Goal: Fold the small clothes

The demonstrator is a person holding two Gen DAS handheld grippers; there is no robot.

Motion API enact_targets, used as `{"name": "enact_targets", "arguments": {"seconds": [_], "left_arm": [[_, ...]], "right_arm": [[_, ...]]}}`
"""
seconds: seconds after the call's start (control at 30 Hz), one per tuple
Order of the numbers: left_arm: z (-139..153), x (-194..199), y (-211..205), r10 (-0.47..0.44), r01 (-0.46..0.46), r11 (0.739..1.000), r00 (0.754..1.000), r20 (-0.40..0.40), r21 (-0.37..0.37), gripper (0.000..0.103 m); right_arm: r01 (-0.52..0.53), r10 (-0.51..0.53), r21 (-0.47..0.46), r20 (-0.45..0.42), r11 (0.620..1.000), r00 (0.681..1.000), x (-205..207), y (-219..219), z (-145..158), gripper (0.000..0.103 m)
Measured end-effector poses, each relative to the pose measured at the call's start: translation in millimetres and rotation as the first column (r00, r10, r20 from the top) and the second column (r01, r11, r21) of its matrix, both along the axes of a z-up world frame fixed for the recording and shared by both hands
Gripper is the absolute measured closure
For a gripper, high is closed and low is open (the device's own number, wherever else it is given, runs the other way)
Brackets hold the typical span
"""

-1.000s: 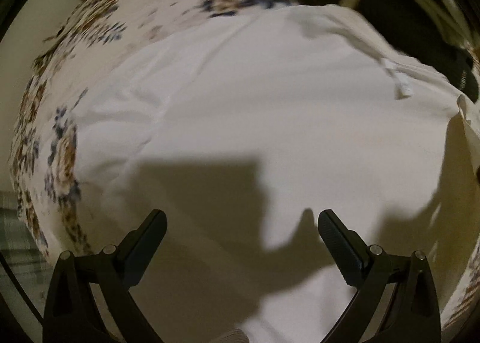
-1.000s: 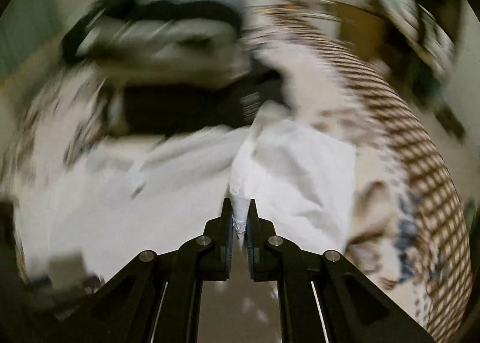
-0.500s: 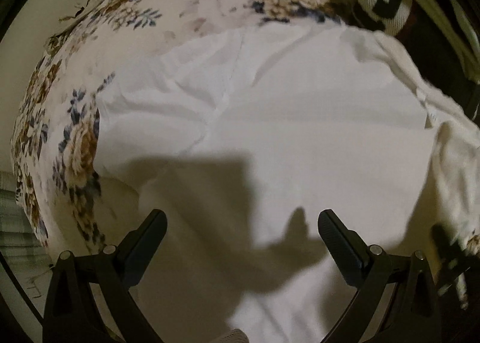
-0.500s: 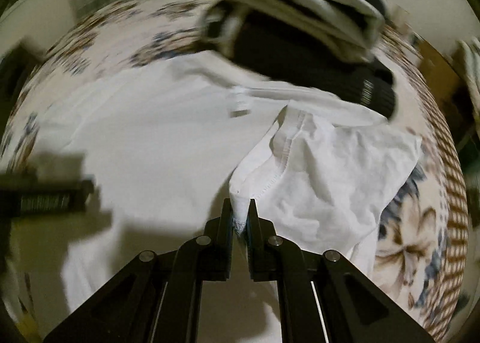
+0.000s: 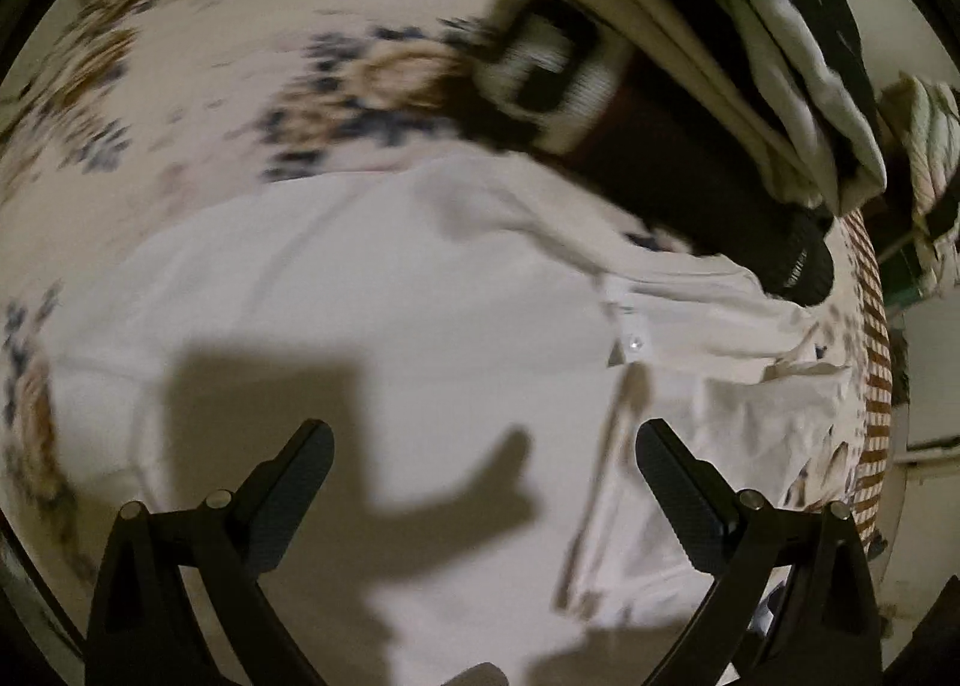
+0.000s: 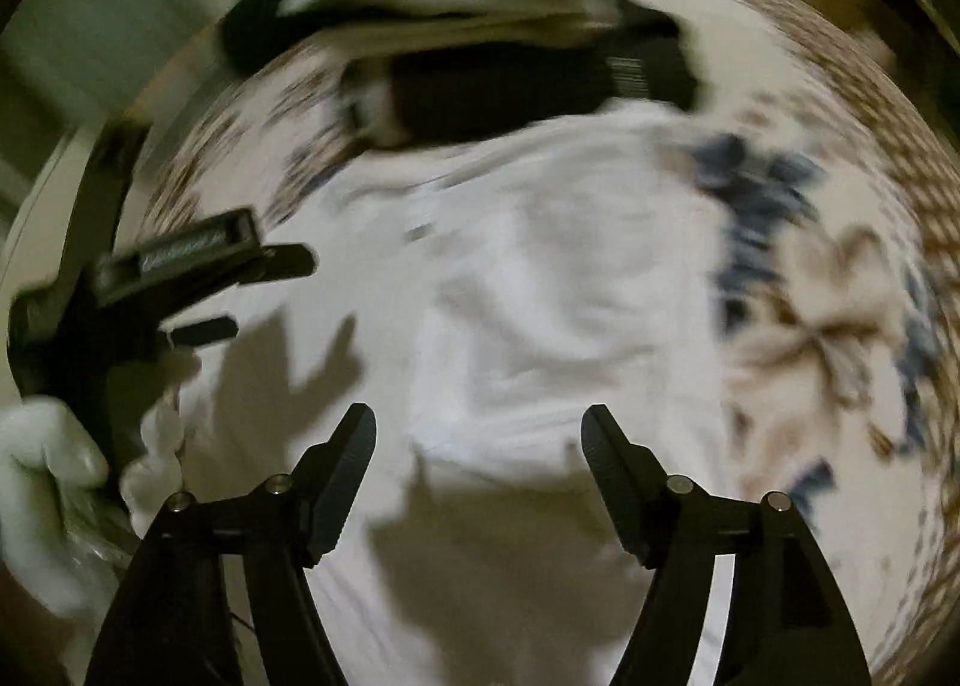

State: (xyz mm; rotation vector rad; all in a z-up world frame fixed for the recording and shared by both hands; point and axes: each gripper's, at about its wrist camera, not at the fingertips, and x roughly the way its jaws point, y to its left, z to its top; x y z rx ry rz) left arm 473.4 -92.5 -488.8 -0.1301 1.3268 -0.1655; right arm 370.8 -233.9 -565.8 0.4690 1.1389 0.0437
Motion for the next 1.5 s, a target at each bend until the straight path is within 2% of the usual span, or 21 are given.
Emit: {"name": "enact_targets", "arguments": {"seconds": [0.1, 0.17, 0.2, 0.23, 0.27, 0.3, 0.33, 0.43, 0.53, 0.57, 0.67, 0.7, 0.77, 0.8, 0.87, 0.97, 1.0, 1.03, 1.2, 1.4, 1.5], "left_arm": [[-21.8, 12.9, -33.5, -0.068, 0.068, 0.998, 0.996, -0.051, -0.003, 0.006], [-33.2, 16.5, -52.6, -0.117, 0.118, 0.993, 0.991, -0.057, 0.018, 0.015], [-36.7, 16.8, -61.0, -0.144, 0.145, 0.989, 0.989, -0.047, 0.03, 0.026], [-41.0, 16.5, -70.1, -0.178, 0.18, 0.982, 0.984, -0.031, 0.064, 0.052], [-44.1, 15.5, -76.6, -0.201, 0.203, 0.974, 0.979, -0.023, 0.101, 0.067], [-48.0, 15.3, -80.7, -0.226, 0.226, 0.966, 0.974, -0.015, 0.125, 0.089], [-50.2, 15.7, -79.8, -0.235, 0.233, 0.964, 0.972, 0.0, 0.13, 0.098], [-46.9, 18.6, -61.8, -0.208, 0.193, 0.963, 0.976, 0.065, 0.188, 0.099], [-57.0, 33.5, -26.8, -0.137, 0.127, 0.973, 0.99, 0.039, 0.194, 0.099], [-58.6, 38.5, -16.7, -0.117, 0.112, 0.98, 0.993, 0.026, 0.163, 0.099], [-53.5, 48.3, 4.9, -0.079, 0.078, 0.995, 0.997, -0.017, -0.055, 0.097], [-53.1, 51.0, 7.4, -0.083, 0.078, 0.988, 0.996, -0.035, -0.135, 0.091], [-58.5, 56.5, 5.6, -0.094, 0.076, 0.972, 0.993, -0.075, -0.222, 0.068], [-63.9, 59.5, 2.9, -0.101, 0.076, 0.965, 0.991, -0.086, -0.251, 0.051], [-67.5, 49.0, -7.4, -0.111, 0.083, 0.962, 0.989, -0.096, -0.26, 0.05], [-74.2, 33.6, -29.4, -0.134, 0.121, 0.98, 0.989, -0.068, -0.159, 0.055], [-74.7, 31.2, -35.2, -0.154, 0.151, 0.983, 0.988, -0.022, -0.108, 0.081], [-74.9, 28.7, -40.6, -0.183, 0.184, 0.981, 0.983, 0.014, -0.059, 0.1], [-58.9, 20.9, -26.2, -0.199, 0.203, 0.979, 0.972, 0.121, -0.019, 0.101], [-45.5, 13.6, 15.3, -0.135, 0.139, 0.99, 0.984, 0.114, -0.029, 0.101], [-45.1, 12.7, 13.5, -0.121, 0.124, 0.992, 0.989, 0.089, -0.021, 0.101]], "right_arm": [[0.123, -0.129, -0.087, -0.062, 0.989, 0.99, -3.4, -27.9, -15.2, 0.03], [0.199, -0.208, -0.101, -0.099, 0.975, 0.973, -4.4, -44.7, -26.3, 0.03], [0.232, -0.244, -0.114, -0.113, 0.966, 0.963, -2.0, -50.6, -27.6, 0.03], [0.255, -0.268, -0.116, -0.118, 0.96, 0.956, -1.2, -54.4, -30.0, 0.03], [0.274, -0.288, -0.118, -0.126, 0.954, 0.949, 4.0, -60.4, -29.5, 0.03], [0.292, -0.309, -0.131, -0.141, 0.947, 0.941, 4.1, -64.0, -32.2, 0.03], [0.305, -0.323, -0.136, -0.147, 0.943, 0.935, 5.9, -67.9, -34.9, 0.03], [0.329, -0.354, -0.155, -0.173, 0.932, 0.919, 6.3, -72.2, -42.4, 0.03], [0.345, -0.374, -0.17, -0.189, 0.923, 0.908, 0.5, -76.5, -47.3, 0.03], [0.346, -0.376, -0.174, -0.192, 0.922, 0.906, 4.0, -74.1, -48.5, 0.03], [0.357, -0.382, -0.158, -0.186, 0.921, 0.905, -0.7, -76.4, -48.0, 0.03], [0.358, -0.383, -0.156, -0.18, 0.92, 0.906, -1.4, -77.0, -45.6, 0.03], [0.359, -0.384, -0.16, -0.171, 0.919, 0.907, -1.3, -79.2, -37.9, 0.03], [0.359, -0.385, -0.163, -0.167, 0.919, 0.908, -1.7, -78.9, -35.9, 0.03], [0.361, -0.386, -0.164, -0.163, 0.918, 0.908, -1.4, -79.3, -32.3, 0.03], [0.359, -0.386, -0.173, -0.166, 0.917, 0.907, -2.0, -80.6, -30.3, 0.03], [0.358, -0.386, -0.173, -0.167, 0.917, 0.907, -2.8, -81.7, -30.6, 0.03], [0.359, -0.387, -0.174, -0.167, 0.917, 0.907, -1.7, -79.8, -29.5, 0.03], [0.369, -0.397, -0.179, -0.159, 0.912, 0.904, 0.6, -82.0, -27.5, 0.03], [0.372, -0.4, -0.17, -0.183, 0.913, 0.898, 5.6, -83.3, -36.7, 0.03], [0.367, -0.395, -0.163, -0.2, 0.916, 0.897, 7.6, -79.1, -43.0, 0.03]]}}
